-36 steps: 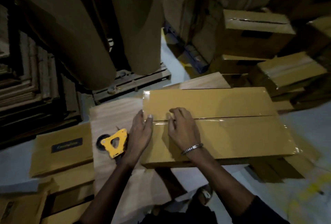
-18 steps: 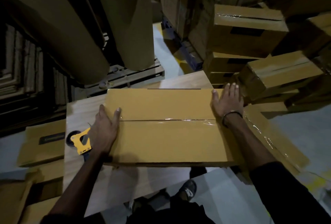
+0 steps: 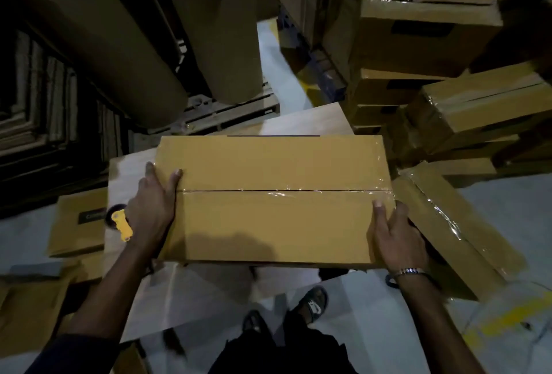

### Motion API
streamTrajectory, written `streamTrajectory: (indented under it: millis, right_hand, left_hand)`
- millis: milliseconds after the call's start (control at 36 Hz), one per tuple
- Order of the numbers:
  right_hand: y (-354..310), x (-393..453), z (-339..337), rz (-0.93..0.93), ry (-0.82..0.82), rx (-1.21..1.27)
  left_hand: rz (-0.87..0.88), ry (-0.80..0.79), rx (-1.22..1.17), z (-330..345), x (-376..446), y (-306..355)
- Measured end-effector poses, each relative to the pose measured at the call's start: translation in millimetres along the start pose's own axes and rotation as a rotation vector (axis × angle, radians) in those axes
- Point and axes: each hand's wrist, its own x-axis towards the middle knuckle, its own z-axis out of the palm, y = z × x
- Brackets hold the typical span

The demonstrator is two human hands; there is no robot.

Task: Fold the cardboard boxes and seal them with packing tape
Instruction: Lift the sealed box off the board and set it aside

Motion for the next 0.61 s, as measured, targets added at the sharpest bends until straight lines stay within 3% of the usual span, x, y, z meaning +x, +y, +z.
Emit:
streamTrajectory:
  millis: [333, 611]
  right_hand:
    - [2.1, -13.8, 2.5, 0.007, 0.118, 0.051]
    - [42.4, -44.8, -0.8, 0.021, 0.175, 0.098]
  left_hand:
    - [0.039, -0.031, -0.145, -3.5, -8.4, -14.1]
    - [0.038, -0.164, -0.266, -7.1, -39.7, -23.2]
